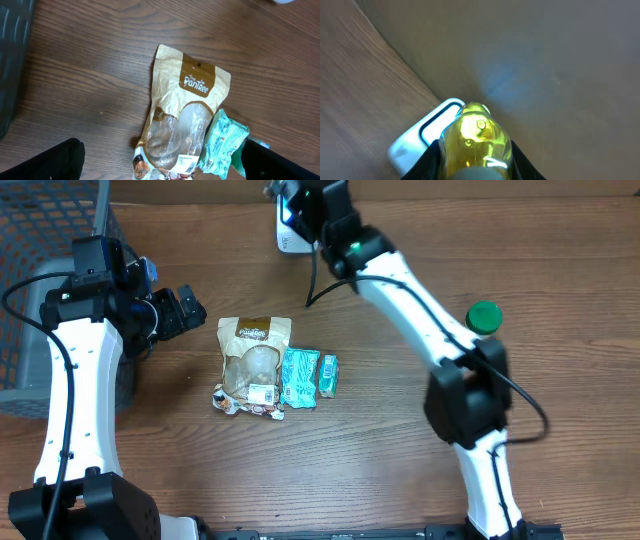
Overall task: Scan the item barcode
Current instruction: 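Hold the yellow bottle against the scanner window with the right gripper, then carry the bottle right and set it upright beside the jar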
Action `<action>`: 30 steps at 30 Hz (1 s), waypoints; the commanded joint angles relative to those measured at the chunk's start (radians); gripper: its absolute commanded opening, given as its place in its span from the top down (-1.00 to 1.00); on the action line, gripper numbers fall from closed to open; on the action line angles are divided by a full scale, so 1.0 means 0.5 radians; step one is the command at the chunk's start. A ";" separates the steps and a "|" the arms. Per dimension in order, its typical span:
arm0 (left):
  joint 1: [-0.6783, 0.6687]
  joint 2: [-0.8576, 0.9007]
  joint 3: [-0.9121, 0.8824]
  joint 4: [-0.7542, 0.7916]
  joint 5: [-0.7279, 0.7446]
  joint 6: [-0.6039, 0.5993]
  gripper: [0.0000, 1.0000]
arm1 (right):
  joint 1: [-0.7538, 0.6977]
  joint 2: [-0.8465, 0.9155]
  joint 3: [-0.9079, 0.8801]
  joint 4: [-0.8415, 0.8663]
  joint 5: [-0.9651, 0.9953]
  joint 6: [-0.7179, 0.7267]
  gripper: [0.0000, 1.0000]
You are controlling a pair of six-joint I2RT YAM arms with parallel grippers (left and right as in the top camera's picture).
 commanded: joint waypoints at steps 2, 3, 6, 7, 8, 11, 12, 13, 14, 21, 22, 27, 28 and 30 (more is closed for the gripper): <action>-0.006 -0.011 0.044 0.000 0.017 0.053 -0.99 | -0.111 -0.233 0.033 -0.249 -0.240 0.749 0.93; -0.006 -0.011 0.044 -0.001 0.017 0.053 -0.99 | -0.126 -0.227 0.032 -0.276 -0.294 0.811 0.92; -0.006 -0.011 0.044 0.000 0.017 0.053 -1.00 | -0.146 -0.185 0.031 -0.282 -0.394 0.951 0.93; -0.006 -0.011 0.044 0.000 0.017 0.053 -1.00 | -0.146 -0.170 0.030 -0.269 -0.412 0.977 0.93; -0.006 -0.011 0.044 0.000 0.017 0.053 -0.99 | -0.146 -0.142 0.030 -0.253 -0.410 0.995 0.93; -0.006 -0.011 0.044 0.000 0.017 0.053 -0.99 | -0.121 -0.057 0.029 -0.201 -0.410 0.995 0.93; -0.006 -0.011 0.044 -0.001 0.017 0.053 -0.99 | -0.116 -0.022 0.030 -0.187 -0.410 0.995 0.93; -0.006 -0.011 0.044 0.000 0.017 0.053 -0.99 | -0.111 0.010 0.030 -0.174 -0.410 0.996 0.93; -0.006 -0.011 0.044 0.000 0.017 0.053 -0.99 | -0.109 0.049 0.030 -0.158 -0.410 0.996 0.93; -0.006 -0.011 0.044 -0.001 0.017 0.053 -0.99 | -0.110 0.252 0.029 -0.116 -0.410 0.996 0.93; -0.006 -0.011 0.044 -0.001 0.017 0.053 -0.99 | -0.110 0.259 0.029 -0.120 -0.410 0.996 0.93; -0.006 -0.011 0.044 0.000 0.017 0.053 -0.99 | -0.110 0.239 0.037 -0.105 -0.410 0.995 0.93; -0.006 -0.011 0.044 0.000 0.017 0.053 -0.99 | -0.110 0.218 0.037 -0.110 -0.410 0.995 0.93; -0.006 -0.011 0.044 0.000 0.017 0.053 -0.99 | -0.112 0.157 0.037 -0.130 -0.410 0.996 0.93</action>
